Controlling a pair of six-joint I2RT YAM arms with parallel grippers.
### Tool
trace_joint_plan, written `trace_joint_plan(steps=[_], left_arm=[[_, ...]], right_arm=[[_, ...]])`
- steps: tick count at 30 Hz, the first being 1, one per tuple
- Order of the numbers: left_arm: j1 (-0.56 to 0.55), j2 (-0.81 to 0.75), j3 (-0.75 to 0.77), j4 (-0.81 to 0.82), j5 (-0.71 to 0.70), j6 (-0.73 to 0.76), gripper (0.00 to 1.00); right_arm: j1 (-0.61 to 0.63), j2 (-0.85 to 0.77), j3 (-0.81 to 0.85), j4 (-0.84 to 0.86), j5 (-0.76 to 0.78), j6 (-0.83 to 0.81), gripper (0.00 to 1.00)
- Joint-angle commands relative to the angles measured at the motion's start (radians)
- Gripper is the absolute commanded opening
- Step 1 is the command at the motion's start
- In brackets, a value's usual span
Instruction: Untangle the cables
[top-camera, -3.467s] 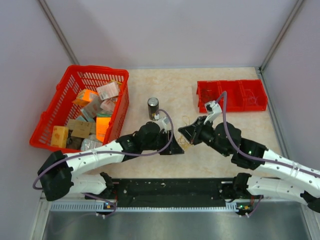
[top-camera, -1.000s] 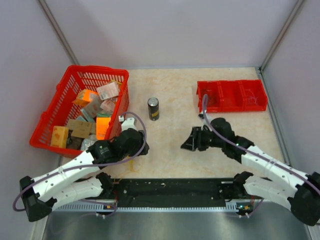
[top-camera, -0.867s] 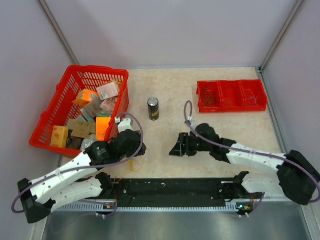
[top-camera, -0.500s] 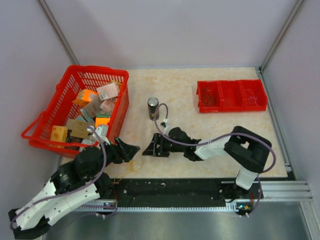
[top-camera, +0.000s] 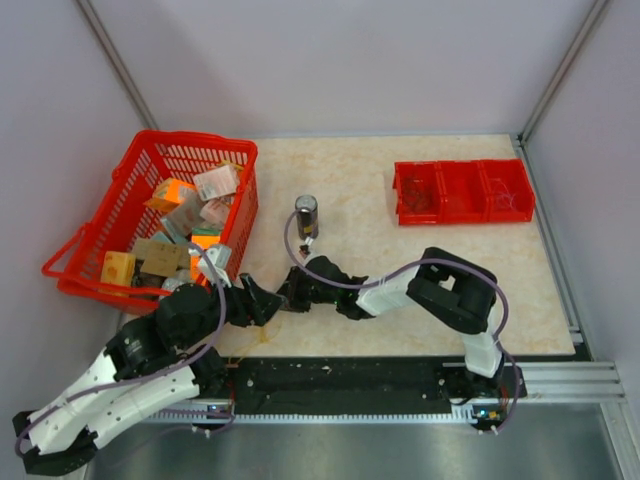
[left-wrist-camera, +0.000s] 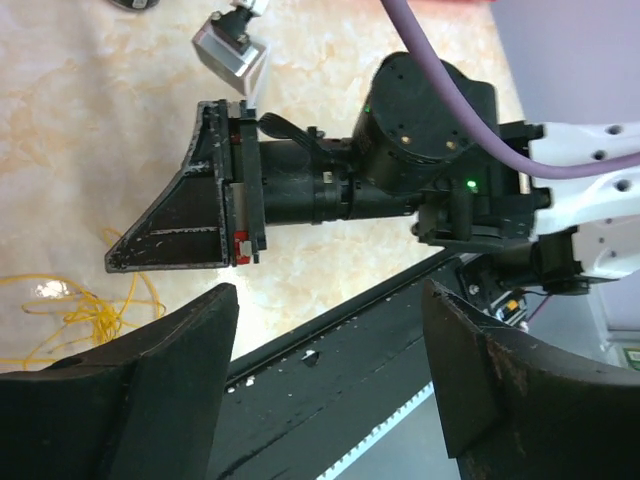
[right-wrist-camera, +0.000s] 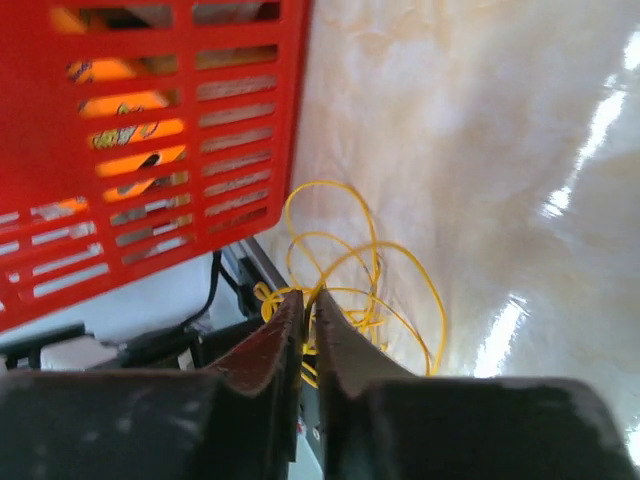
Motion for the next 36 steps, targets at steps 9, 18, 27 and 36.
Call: trace_joint_plan(steps=[9, 18, 27, 36], left_arm=[[0.003, 0.345, 0.006, 0.186, 0.153, 0.106, 0.66], [-0.006, 0.798, 0.078, 0.391, 0.382, 0.143, 0.7], [-0.006, 1.007, 0.065, 0.562, 0.4, 0.07, 0.59], [-0.004, 1.112, 0.084, 0.574, 0.322, 0.067, 0.47]], right_arm=[[-0.252, -0.535, -0.565, 0.01, -0.003, -0.125, 0.0], [-0.359, -1.141, -0.7, -0.453, 0.062, -0.319, 0.0], [-0.382, -1.175, -0.694, -0.495, 0.037, -0.317, 0.0], [-0.382, -1.18, -0.693, -0.489, 0.034, -0.317, 0.0]])
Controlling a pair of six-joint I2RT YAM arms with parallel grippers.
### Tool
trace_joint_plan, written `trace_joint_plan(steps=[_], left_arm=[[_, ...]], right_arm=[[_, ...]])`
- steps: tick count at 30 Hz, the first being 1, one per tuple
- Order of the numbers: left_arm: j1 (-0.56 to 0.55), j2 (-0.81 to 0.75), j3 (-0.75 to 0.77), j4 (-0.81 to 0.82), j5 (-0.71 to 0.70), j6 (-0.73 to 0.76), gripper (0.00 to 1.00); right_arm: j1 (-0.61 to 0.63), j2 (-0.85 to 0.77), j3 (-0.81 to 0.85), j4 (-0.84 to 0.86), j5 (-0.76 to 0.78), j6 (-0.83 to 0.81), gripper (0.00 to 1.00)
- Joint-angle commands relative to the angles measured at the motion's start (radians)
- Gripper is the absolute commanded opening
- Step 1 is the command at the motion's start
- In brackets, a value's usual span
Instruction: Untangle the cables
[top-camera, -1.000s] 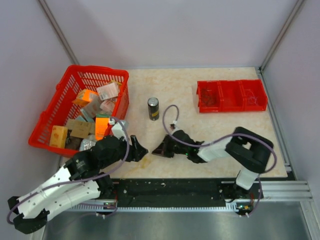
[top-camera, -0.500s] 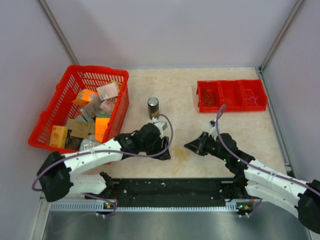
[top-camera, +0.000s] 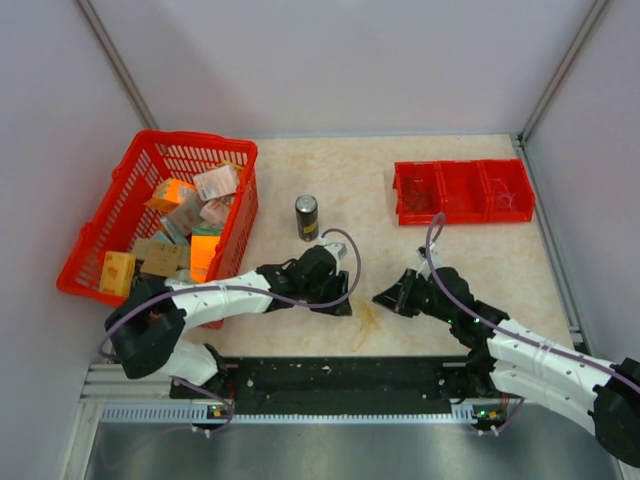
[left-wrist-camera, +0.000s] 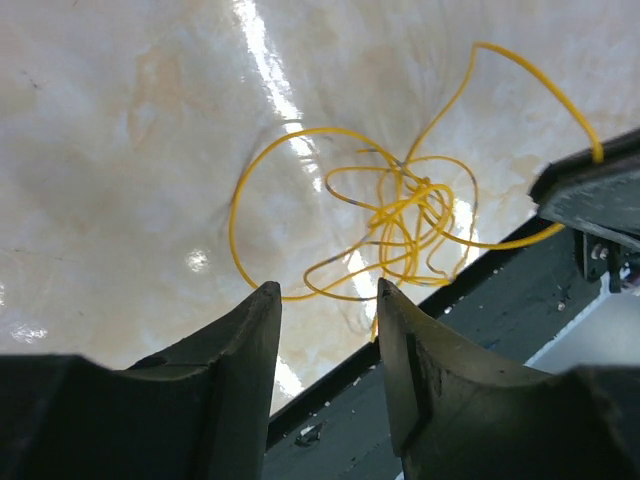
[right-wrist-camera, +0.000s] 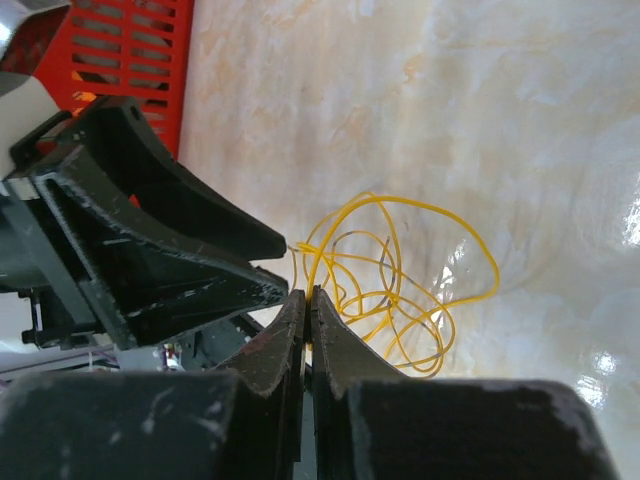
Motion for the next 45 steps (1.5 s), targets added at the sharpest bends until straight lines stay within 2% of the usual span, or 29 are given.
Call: trace_joint_plan(steps=[1, 4, 6, 10, 11, 13, 15, 16, 18, 22, 25, 28, 31, 34, 39, 41, 45], left_arm=[[-0.003, 0.055, 0.038, 0.056, -0.043, -0.007, 0.47], [-0.003, 0.092, 0.048, 0.045, -0.074, -0.001, 0.47], [-0.003, 0.12, 0.059, 0.044, -0.078, 0.005, 0.51], [-0.003, 0.167, 0.085, 0.082, -0.043, 0.003, 0.52], [-0.003, 0.172, 0.088, 0.091, -0.045, -0.003, 0.45], [-0.003, 0.166, 0.094, 0.09, -0.075, -0.006, 0.23], [-0.003, 0.135, 0.107, 0.037, -0.184, -0.007, 0.02], [-0.002, 0.115, 0.111, -0.008, -0.242, -0.009, 0.0], [-0.002, 0.037, 0.107, -0.095, -0.38, -0.021, 0.0], [-0.002, -0.22, 0.076, -0.315, -0.658, -0.081, 0.0], [0.001, -0.433, 0.081, -0.454, -0.799, -0.089, 0.0], [0.003, -0.642, 0.103, -0.557, -0.908, -0.064, 0.0], [0.003, -0.812, 0.133, -0.59, -0.953, 0.017, 0.0], [0.003, -0.905, 0.165, -0.599, -0.96, 0.075, 0.0], [0.004, -0.919, 0.246, -0.683, -1.022, 0.1, 0.0], [0.004, -0.92, 0.278, -0.668, -1.017, 0.144, 0.0], [0.004, -0.922, 0.298, -0.576, -0.893, 0.215, 0.0]], right_arm=[[-0.009, -0.006, 0.008, 0.016, -0.005, -0.017, 0.0], [-0.009, -0.012, 0.005, 0.019, -0.006, -0.013, 0.0], [-0.009, -0.016, 0.004, 0.019, -0.009, -0.01, 0.0], [-0.01, -0.025, 0.002, 0.013, -0.006, -0.009, 0.0], [-0.01, -0.028, 0.001, 0.01, -0.005, -0.009, 0.0], [-0.009, -0.038, 0.002, -0.007, 0.009, -0.012, 0.0], [-0.009, -0.061, 0.016, -0.06, 0.049, -0.024, 0.0], [-0.009, -0.087, 0.03, -0.128, 0.093, -0.032, 0.0], [-0.01, -0.133, 0.091, -0.319, 0.261, -0.04, 0.0], [-0.009, -0.23, 0.273, -0.736, 0.64, -0.041, 0.0], [-0.01, -0.262, 0.424, -0.965, 0.867, -0.055, 0.0], [-0.012, -0.272, 0.602, -1.096, 1.042, -0.084, 0.0], [-0.012, -0.282, 0.735, -1.154, 1.159, -0.137, 0.0], [-0.012, -0.287, 0.838, -1.159, 1.235, -0.23, 0.0], [-0.012, -0.29, 0.968, -1.173, 1.389, -0.361, 0.0], [-0.011, -0.292, 1.004, -1.176, 1.422, -0.411, 0.0], [-0.012, -0.307, 1.016, -1.167, 1.332, -0.403, 0.0]])
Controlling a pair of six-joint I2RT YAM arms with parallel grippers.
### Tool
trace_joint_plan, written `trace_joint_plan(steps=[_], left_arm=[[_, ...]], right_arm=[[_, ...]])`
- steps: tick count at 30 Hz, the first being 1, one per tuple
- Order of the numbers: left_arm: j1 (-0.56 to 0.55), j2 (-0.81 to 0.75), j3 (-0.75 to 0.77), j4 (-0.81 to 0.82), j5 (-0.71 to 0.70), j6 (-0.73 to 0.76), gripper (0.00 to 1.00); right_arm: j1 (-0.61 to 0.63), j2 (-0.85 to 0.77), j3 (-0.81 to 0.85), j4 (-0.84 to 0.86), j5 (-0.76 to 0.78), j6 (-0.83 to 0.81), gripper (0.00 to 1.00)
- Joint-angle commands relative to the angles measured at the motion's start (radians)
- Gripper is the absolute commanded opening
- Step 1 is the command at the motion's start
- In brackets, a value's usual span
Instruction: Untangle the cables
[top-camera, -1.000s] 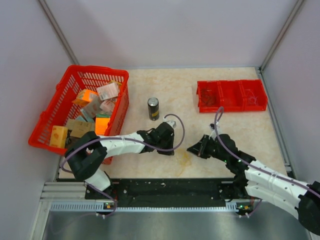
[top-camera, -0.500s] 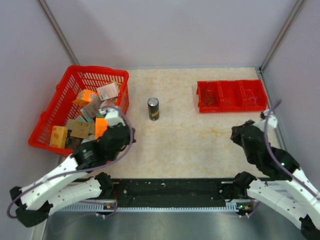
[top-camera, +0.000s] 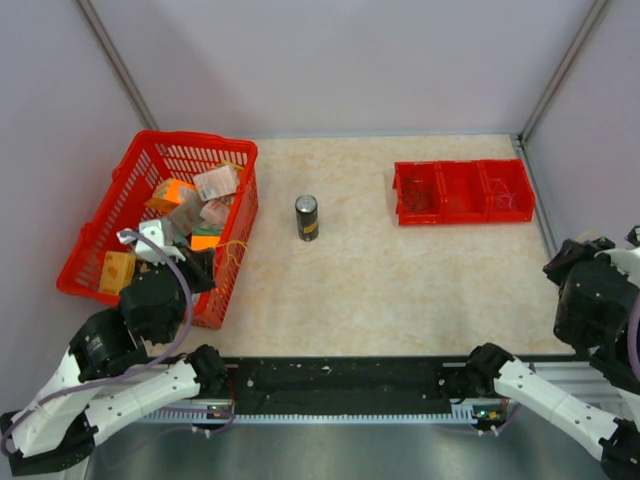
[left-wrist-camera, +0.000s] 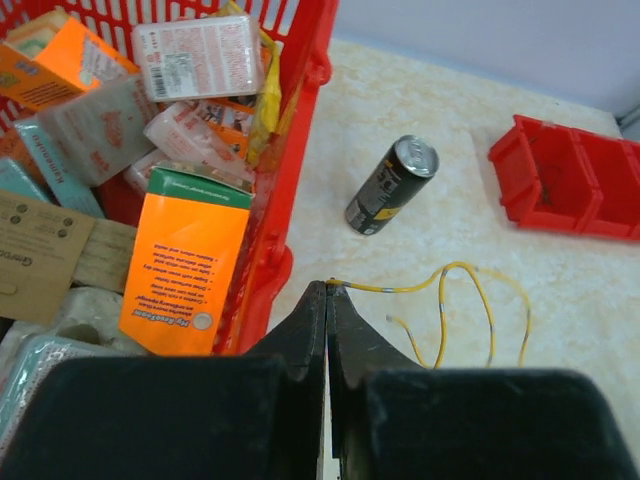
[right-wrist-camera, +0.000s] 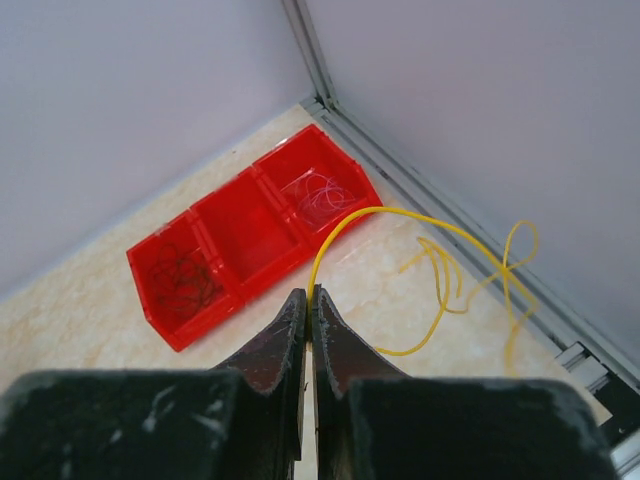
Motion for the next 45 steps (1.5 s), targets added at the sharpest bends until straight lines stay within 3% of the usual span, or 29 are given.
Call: trace_joint_plan(steps=[1, 5, 11, 19, 23, 29, 38, 45], left_arm=[[0.002, 0.018, 0.041, 0.098, 0.133, 0.098, 0.0], [0.001, 0.065, -0.002, 0.206, 0.317, 0.092, 0.0], [0.001, 0.188, -0.121, 0.31, 0.54, 0.004, 0.0], [-0.002, 0.337, -0.35, 0.511, 0.903, -0.183, 0.0], [-0.008, 0.385, -0.387, 0.522, 0.925, -0.204, 0.0], [-0.008, 0.428, -0.374, 0.511, 0.931, -0.163, 0.0], [-0.008, 0.446, -0.377, 0.53, 0.966, -0.161, 0.0], [-0.008, 0.409, -0.387, 0.501, 0.947, -0.169, 0.0]], right_arm=[[-0.007, -0.009, 0.013, 0.024, -0.048, -0.088, 0.0], [-0.007, 0.078, -0.071, 0.117, -0.18, -0.117, 0.0], [-0.047, 0.316, -0.056, 0.277, -0.216, -0.18, 0.0], [-0.47, 0.554, 0.093, 0.489, -0.729, -0.174, 0.0], [-0.541, 0.675, 0.179, 0.575, -0.809, -0.191, 0.0], [-0.603, 0.859, 0.314, 0.6, -0.78, -0.22, 0.0], [-0.623, 1.019, 0.283, 0.73, -0.805, -0.22, 0.0], [-0.624, 1.133, 0.282, 0.734, -0.764, -0.237, 0.0]])
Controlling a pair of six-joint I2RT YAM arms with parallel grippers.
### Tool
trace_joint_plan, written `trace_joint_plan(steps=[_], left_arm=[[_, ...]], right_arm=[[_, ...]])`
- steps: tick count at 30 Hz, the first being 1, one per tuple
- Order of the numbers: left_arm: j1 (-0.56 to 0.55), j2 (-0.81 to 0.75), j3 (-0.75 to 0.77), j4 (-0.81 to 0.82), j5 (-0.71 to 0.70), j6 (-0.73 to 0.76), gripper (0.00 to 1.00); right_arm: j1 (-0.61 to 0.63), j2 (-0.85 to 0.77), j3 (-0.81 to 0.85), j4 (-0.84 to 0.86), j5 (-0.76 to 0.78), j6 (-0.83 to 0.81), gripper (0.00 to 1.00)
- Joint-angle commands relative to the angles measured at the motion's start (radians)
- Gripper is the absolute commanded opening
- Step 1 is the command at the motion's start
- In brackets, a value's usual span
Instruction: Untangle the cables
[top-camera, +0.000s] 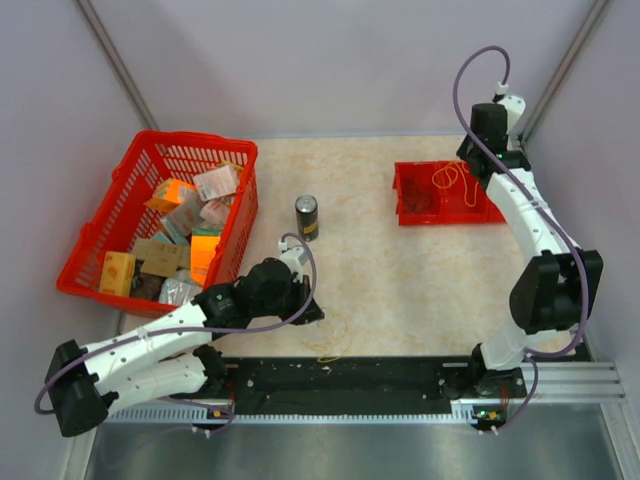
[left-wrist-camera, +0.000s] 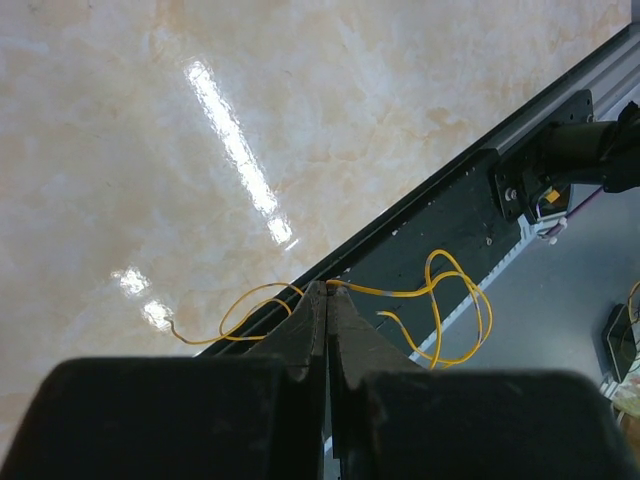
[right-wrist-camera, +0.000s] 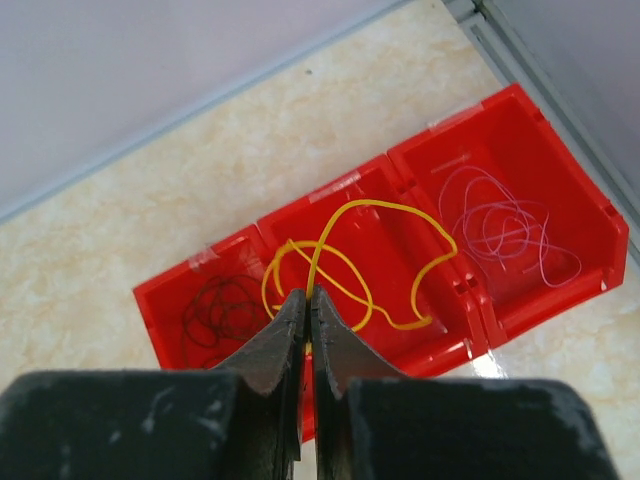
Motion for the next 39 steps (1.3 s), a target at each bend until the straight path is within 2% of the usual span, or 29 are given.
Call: trace_joint_plan(steps=[1, 6, 10, 11, 16, 20, 25, 28, 31, 35, 37, 39], left_arm=[[-0.004, -0.037, 0.005, 0.02, -0.005, -0.002, 0.0], [-0.004, -0.041, 0.01, 0.018, -0.004, -0.002, 0.0], [-0.004, -0.031, 0.025, 0.017, 0.004, -0.006, 0.0], [-0.004, -0.031, 0.025, 0.017, 0.001, -0.01, 0.0], [-0.004, -0.01, 0.045, 0.015, -0.004, -0.02, 0.0], [-0.004, 0.027, 0.073, 0.018, -0.002, -0.019, 0.0], [-0.004, 0.084, 0.091, 0.044, -0.005, -0.016, 0.0], [-0.004, 0.134, 0.104, 0.055, -0.007, -0.005, 0.0], [-0.003, 0.205, 0.139, 0.025, -0.016, 0.016, 0.01], [-0.003, 0.211, 0.148, -0.02, -0.088, 0.004, 0.32], [-0.003, 0.174, 0.13, -0.018, -0.116, -0.002, 0.48], [-0.001, 0.136, 0.113, -0.024, -0.157, -0.005, 0.58]], right_arm=[[-0.009, 0.026, -0.001, 0.054, 0.03, -0.027, 0.0], [-0.02, 0.072, -0.018, 0.077, 0.016, -0.041, 0.0], [-0.018, 0.136, -0.009, 0.021, 0.004, -0.044, 0.0], [-0.02, 0.144, -0.009, 0.004, -0.004, -0.039, 0.03], [-0.02, 0.159, 0.037, -0.14, -0.082, -0.031, 0.32], [-0.02, 0.104, 0.035, -0.249, -0.125, -0.03, 0.57], [0.043, -0.089, -0.165, -0.236, -0.257, -0.033, 0.68], [0.172, -0.225, -0.358, -0.167, -0.366, -0.053, 0.74], [0.336, -0.354, -0.574, -0.047, -0.504, -0.047, 0.76], [0.506, -0.494, -0.771, 0.029, -0.532, -0.005, 0.78], [0.536, -0.563, -0.856, 0.089, -0.585, 0.022, 0.8], [0.554, -0.615, -0.913, 0.135, -0.653, 0.031, 0.8]])
